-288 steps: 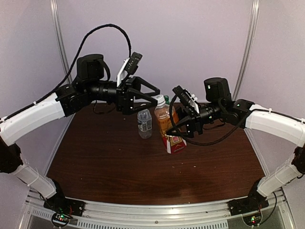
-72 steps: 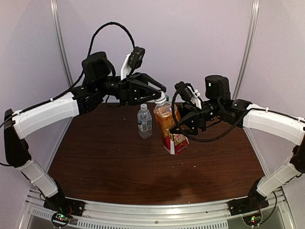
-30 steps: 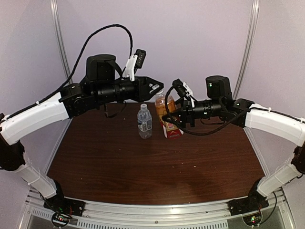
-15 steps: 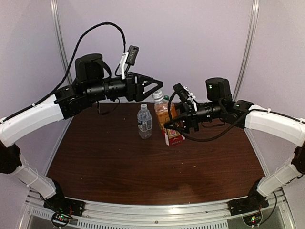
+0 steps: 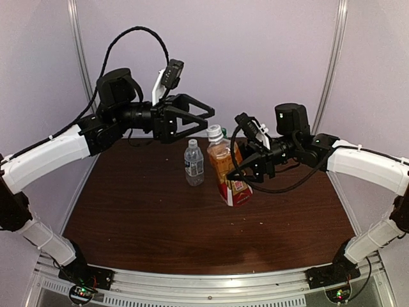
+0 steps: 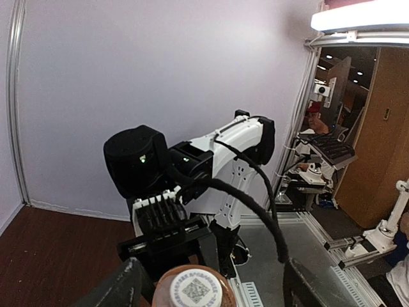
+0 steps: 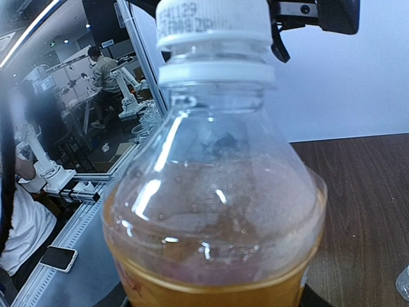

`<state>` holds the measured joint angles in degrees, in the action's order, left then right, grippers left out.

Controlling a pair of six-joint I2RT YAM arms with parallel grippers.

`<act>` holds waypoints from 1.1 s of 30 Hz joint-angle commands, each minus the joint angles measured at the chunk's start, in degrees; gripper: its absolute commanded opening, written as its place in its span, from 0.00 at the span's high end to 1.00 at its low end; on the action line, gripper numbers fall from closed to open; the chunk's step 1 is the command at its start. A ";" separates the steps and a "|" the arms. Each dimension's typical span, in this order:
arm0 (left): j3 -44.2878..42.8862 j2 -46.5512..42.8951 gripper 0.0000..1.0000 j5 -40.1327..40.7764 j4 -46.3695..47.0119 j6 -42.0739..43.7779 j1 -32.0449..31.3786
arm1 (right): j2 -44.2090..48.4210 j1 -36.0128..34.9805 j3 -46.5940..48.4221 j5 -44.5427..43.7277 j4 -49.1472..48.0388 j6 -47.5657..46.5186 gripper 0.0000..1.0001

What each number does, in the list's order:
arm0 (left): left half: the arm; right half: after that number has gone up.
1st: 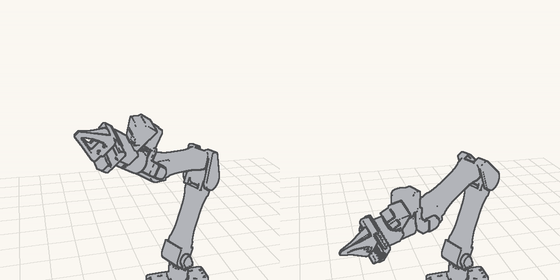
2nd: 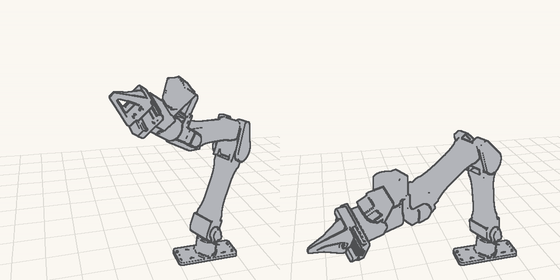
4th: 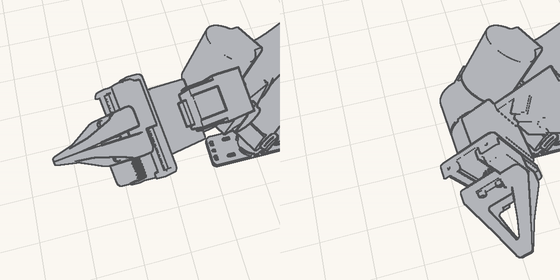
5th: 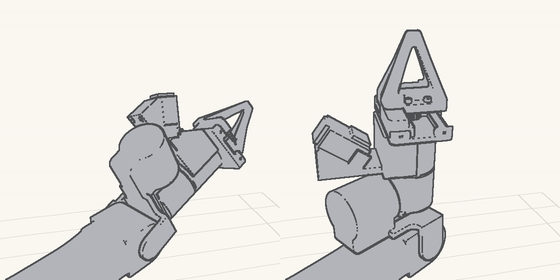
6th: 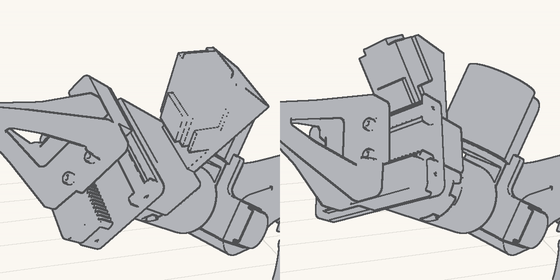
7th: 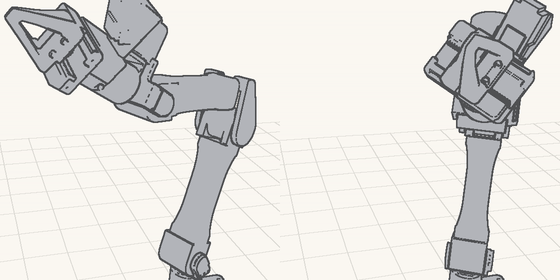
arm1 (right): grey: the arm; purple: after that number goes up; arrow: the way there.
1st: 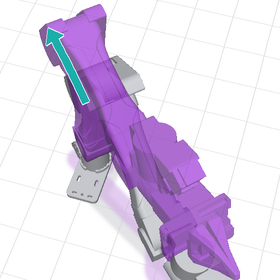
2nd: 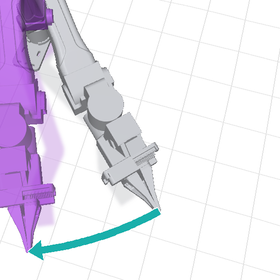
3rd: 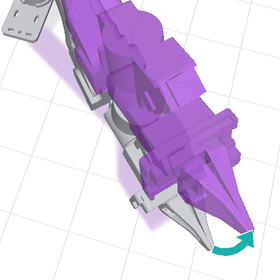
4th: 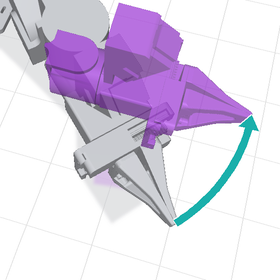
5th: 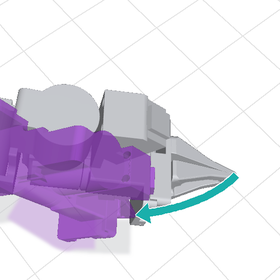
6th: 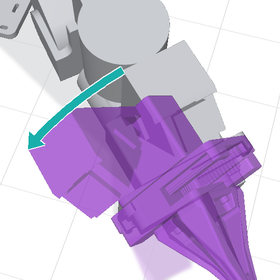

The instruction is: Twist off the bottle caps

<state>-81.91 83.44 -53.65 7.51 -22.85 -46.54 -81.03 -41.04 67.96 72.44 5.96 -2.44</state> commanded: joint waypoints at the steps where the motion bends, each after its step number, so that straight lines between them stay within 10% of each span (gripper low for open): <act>1: -2.95 3.09 0.25 -8.06 4.91 -0.39 0.40 | -0.26 0.04 1.66 4.91 -3.19 2.39 0.44; 33: -4.49 9.24 0.61 -15.09 11.66 -8.39 0.37 | -0.64 -0.32 1.83 3.97 -3.33 3.59 0.45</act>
<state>-85.03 92.36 -67.66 16.38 -30.50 -46.48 -81.78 -41.17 68.29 76.18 3.25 1.41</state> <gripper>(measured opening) 0.415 0.556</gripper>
